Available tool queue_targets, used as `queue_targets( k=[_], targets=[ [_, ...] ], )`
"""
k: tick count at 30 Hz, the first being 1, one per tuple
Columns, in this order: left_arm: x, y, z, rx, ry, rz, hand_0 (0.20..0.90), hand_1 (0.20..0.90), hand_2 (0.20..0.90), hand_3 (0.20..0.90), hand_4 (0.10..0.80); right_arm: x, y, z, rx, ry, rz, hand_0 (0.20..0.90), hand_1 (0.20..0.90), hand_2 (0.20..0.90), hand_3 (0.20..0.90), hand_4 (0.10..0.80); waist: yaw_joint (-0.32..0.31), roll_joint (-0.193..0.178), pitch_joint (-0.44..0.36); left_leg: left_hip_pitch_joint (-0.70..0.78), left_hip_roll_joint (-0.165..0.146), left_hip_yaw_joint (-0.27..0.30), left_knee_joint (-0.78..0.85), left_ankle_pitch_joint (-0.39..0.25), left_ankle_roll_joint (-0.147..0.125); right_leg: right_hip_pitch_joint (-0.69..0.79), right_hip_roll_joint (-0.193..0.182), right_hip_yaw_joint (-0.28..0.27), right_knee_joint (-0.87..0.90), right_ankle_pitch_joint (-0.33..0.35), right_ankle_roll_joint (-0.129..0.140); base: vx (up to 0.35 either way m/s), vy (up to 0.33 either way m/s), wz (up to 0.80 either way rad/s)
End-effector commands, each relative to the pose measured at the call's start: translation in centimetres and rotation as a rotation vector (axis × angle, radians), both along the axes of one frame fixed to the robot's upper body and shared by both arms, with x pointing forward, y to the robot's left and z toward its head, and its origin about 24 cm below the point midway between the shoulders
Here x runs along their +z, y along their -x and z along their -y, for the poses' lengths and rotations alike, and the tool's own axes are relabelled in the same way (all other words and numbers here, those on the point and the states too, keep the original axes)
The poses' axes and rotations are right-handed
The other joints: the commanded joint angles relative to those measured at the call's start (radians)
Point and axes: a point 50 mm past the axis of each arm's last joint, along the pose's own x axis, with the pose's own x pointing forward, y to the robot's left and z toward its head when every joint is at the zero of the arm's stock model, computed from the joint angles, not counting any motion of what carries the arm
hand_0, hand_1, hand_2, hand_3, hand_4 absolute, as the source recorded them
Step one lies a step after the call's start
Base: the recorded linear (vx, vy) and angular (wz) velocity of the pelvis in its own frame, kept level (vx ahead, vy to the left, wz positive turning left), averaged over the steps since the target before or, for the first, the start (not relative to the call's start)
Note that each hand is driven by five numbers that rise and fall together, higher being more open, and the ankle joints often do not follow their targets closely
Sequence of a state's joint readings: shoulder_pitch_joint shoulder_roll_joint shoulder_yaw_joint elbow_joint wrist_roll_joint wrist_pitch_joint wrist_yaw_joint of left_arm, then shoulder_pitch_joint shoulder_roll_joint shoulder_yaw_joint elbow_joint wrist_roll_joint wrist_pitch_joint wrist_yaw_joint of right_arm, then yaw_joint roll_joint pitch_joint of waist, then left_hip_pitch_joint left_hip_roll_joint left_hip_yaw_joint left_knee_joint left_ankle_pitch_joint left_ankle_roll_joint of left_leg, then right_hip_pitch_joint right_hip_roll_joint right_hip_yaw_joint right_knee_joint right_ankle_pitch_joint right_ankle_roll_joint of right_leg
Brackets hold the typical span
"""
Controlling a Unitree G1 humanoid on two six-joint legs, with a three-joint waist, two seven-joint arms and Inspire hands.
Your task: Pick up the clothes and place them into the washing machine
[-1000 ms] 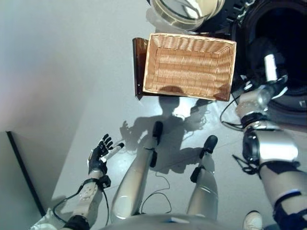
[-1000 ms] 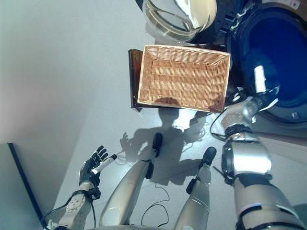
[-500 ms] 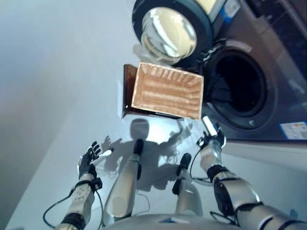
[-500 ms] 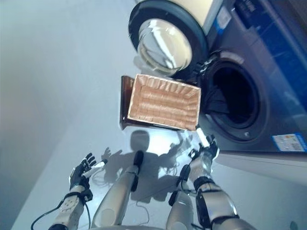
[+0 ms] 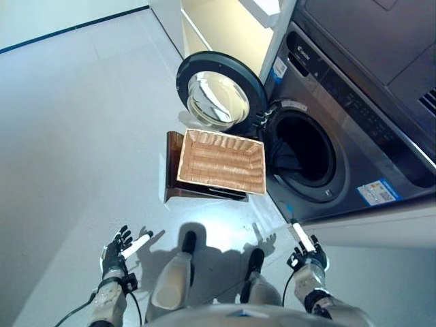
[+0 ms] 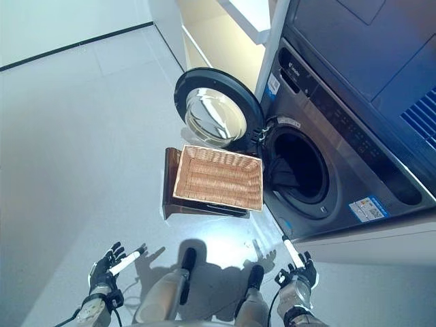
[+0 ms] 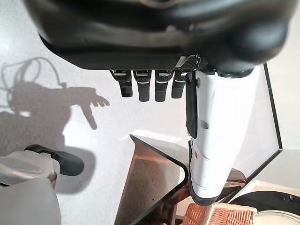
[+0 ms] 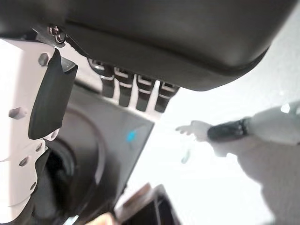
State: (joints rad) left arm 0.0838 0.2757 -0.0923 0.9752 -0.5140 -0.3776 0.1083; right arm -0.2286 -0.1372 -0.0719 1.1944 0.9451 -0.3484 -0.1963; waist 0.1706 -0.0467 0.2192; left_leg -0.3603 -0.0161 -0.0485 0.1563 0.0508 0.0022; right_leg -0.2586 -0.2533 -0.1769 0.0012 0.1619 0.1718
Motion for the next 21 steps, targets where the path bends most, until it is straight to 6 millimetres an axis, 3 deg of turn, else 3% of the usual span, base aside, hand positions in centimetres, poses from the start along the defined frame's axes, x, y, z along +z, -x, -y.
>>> queue_targets(
  k=[1,3,6,8,14,18,19,20,21],
  targets=[
    [1.7,-1.9,-0.8,0.016,-0.051,0.127,0.9,0.9,0.9,0.9,0.8,6.1,-6.4,2.6,-0.046,0.126,0.294,0.9,0.9,0.9,0.9,0.8,0.005,0.064,0.072,-0.047,0.001,-0.014,-0.002,0.011,-0.045,-0.007,0.03,-0.035,0.114,-0.11,-0.028,-0.039,0.016,-0.01],
    [1.7,-2.1,-0.7,0.013,-0.05,0.129,0.9,0.9,0.9,0.9,0.8,6.9,-7.2,2.8,-0.066,0.13,0.322,0.9,0.9,0.9,0.9,0.8,0.006,0.07,0.081,-0.059,0.001,-0.013,0.008,0.008,-0.046,-0.019,0.028,-0.033,0.123,-0.113,-0.03,-0.031,0.019,0.02],
    [1.4,-2.1,0.0,-0.001,-0.032,0.118,0.9,0.9,0.9,0.9,0.8,10.6,-10.4,3.7,-0.101,0.18,0.416,0.9,0.9,0.9,0.9,0.8,0.016,0.091,0.104,-0.081,-0.004,-0.009,0.01,0.005,-0.045,-0.039,0.024,-0.019,0.128,-0.111,-0.03,-0.002,0.06,0.06],
    [1.2,-2.1,0.4,-0.01,-0.022,0.112,0.9,0.9,0.9,0.9,0.8,11.3,-11.1,3.8,-0.082,0.209,0.409,0.9,0.9,0.9,0.9,0.8,0.021,0.091,0.103,-0.081,-0.004,-0.006,0.006,0.005,-0.044,-0.037,0.025,-0.014,0.122,-0.109,-0.029,0.056,0.048,-0.03],
    [0.7,-1.9,1.1,-0.041,-0.009,0.083,0.9,0.9,0.9,0.9,0.8,12.1,-12.1,3.7,-0.065,0.223,0.4,0.9,0.9,0.9,0.9,0.8,0.032,0.077,0.075,-0.068,-0.002,-0.004,-0.016,-0.002,-0.039,-0.023,0.024,-0.005,0.091,-0.096,-0.019,0.076,0.017,-0.02],
    [0.7,-1.8,1.2,-0.046,0.0,0.078,0.9,0.9,0.9,0.9,0.8,11.9,-12.0,4.1,-0.084,0.213,0.388,0.9,0.9,0.9,0.9,0.8,0.036,0.065,0.065,-0.069,-0.011,-0.008,0.028,-0.038,-0.026,-0.02,0.024,0.015,0.112,-0.103,-0.021,0.111,0.004,-0.06],
    [0.3,-1.2,1.1,-0.041,-0.003,0.049,0.9,0.9,0.9,0.9,0.8,11.5,-11.7,4.1,-0.096,0.199,0.383,0.9,0.9,0.9,0.9,0.8,0.045,0.061,0.062,-0.052,-0.015,-0.018,0.07,-0.085,-0.01,-0.013,0.022,0.028,0.179,-0.129,-0.021,0.096,0.023,-0.02],
    [0.3,-1.2,1.1,-0.041,-0.003,0.049,0.9,0.9,0.9,0.9,0.8,11.6,-11.7,4.1,-0.097,0.199,0.384,0.9,0.9,0.9,0.9,0.8,0.046,0.059,0.06,-0.056,-0.016,-0.018,0.068,-0.079,-0.009,-0.018,0.021,0.029,0.178,-0.124,-0.02,0.192,0.075,-0.04],
    [0.3,-0.9,1.0,-0.044,-0.005,0.041,0.9,0.9,0.9,0.9,0.8,11.3,-11.4,4.3,-0.1,0.196,0.375,0.9,0.9,0.9,0.9,0.8,0.045,0.074,0.068,-0.015,-0.015,-0.025,0.075,-0.105,0.011,-0.067,0.025,0.05,0.336,-0.104,-0.012,0.115,0.081,-0.13]
  ],
)
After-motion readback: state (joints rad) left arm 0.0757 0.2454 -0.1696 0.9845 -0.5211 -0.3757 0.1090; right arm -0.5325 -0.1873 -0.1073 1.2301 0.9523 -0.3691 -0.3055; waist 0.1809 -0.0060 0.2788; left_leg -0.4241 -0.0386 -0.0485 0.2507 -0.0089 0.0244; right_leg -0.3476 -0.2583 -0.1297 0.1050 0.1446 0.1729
